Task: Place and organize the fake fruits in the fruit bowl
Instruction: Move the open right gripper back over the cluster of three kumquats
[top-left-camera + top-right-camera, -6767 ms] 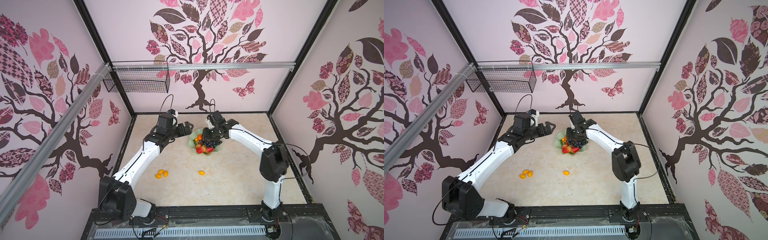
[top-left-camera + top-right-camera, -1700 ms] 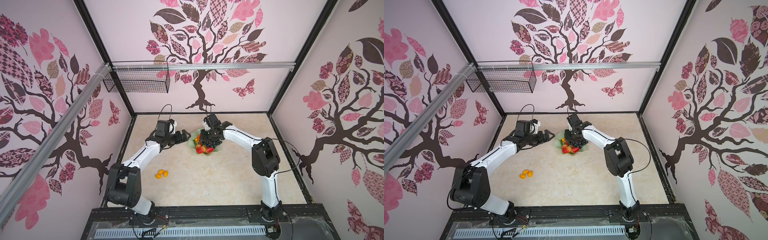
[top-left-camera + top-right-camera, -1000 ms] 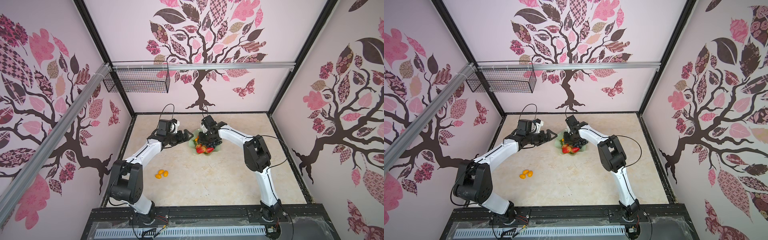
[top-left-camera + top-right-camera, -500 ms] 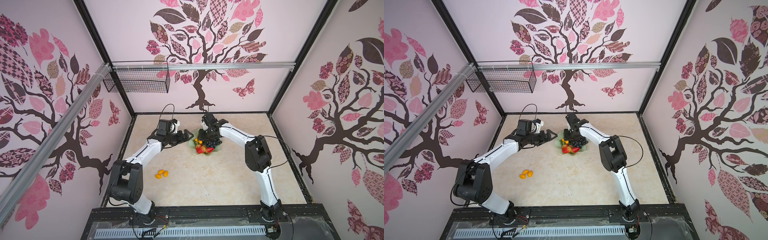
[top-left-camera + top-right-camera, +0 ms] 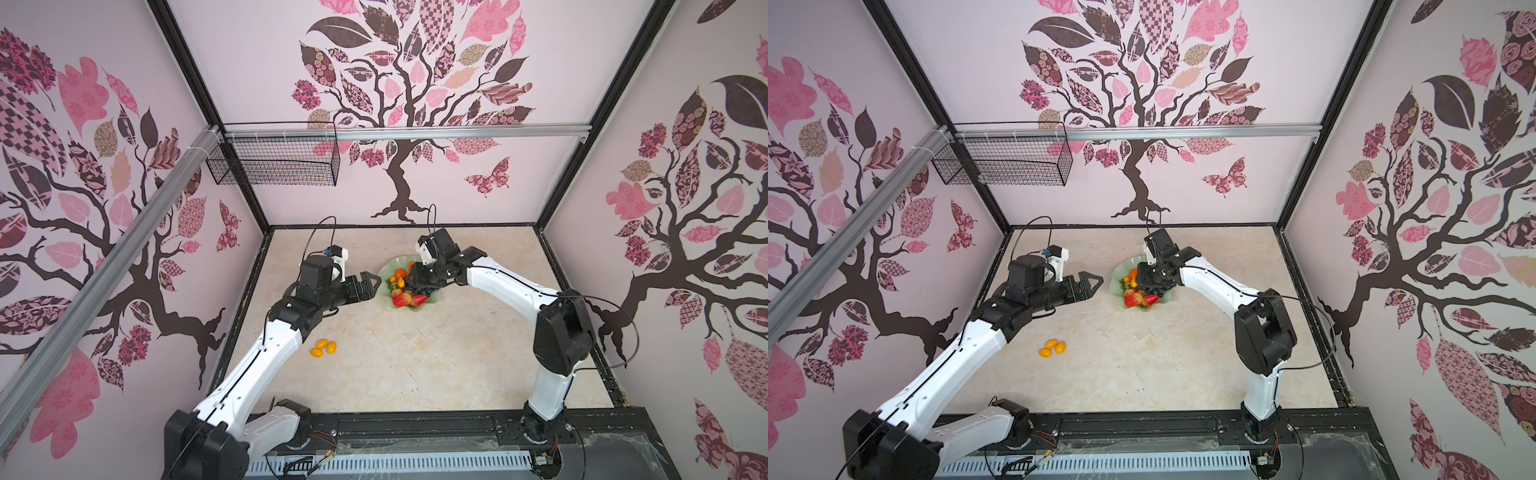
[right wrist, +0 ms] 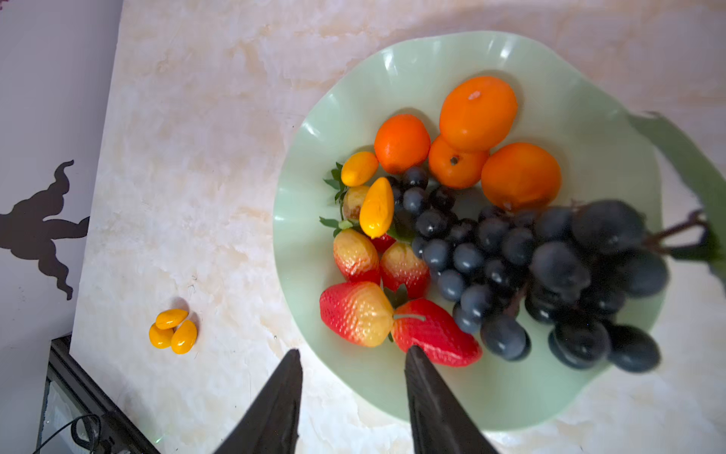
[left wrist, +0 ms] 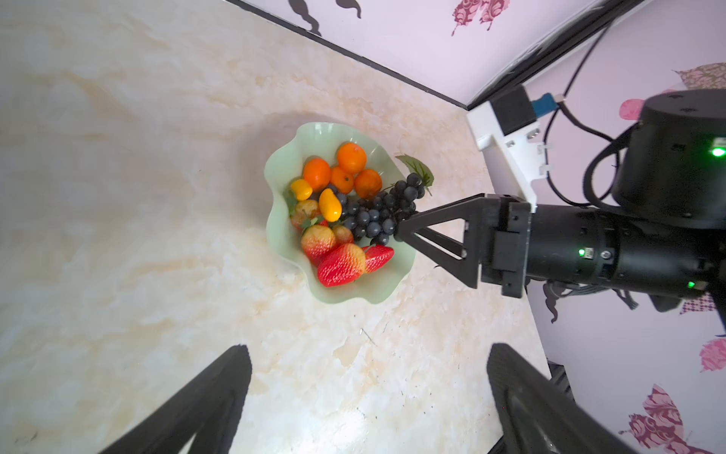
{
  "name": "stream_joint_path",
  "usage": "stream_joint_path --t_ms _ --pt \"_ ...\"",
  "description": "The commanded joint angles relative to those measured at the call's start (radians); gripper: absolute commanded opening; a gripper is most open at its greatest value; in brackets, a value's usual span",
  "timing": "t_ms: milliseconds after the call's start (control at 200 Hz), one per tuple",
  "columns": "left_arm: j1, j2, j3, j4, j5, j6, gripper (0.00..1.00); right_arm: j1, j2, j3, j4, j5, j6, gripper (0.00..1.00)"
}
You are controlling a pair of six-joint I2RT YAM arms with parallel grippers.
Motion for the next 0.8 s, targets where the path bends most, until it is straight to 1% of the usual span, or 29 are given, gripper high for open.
stream_joint_path --t_ms 0,65,175,270,405,490,590,685,795 --pt "-0.006 -0.103 -0.059 -0.16 -0.164 -0.04 0.98 0.059 -0.083 -0.086 0.063 0.011 0.007 0.47" --pt "-0.005 -0.165 -0.066 -0.231 -0.209 -0.045 0.98 0.101 -0.109 -0.136 0.094 0.02 0.024 0.47" --pt "-0.005 -0.249 -0.074 -0.32 -0.243 -0.058 0.98 0.182 -0.126 -0.199 0.148 0.047 0.048 0.47" --pt "-0.002 -0.281 -0.071 -0.39 -0.292 -0.062 0.98 0.248 -0.115 -0.219 0.166 0.077 0.066 0.47" --pt "0.007 -0.292 -0.055 -0.483 -0.348 -0.066 0.98 0.321 -0.101 -0.253 0.207 0.096 0.116 0.47" --pt "0.028 -0.305 -0.064 -0.504 -0.339 -0.077 0.98 0.358 -0.076 -0.261 0.233 0.094 0.136 0.47" --pt "0.086 -0.325 -0.087 -0.499 -0.284 -0.086 0.98 0.383 -0.029 -0.238 0.25 0.064 0.148 0.47" --pt "0.148 -0.337 -0.096 -0.491 -0.235 -0.093 0.98 0.402 0.024 -0.185 0.236 0.086 0.154 0.48" --pt "0.174 -0.325 -0.088 -0.491 -0.229 -0.089 0.98 0.422 0.083 -0.111 0.207 0.125 0.164 0.48"
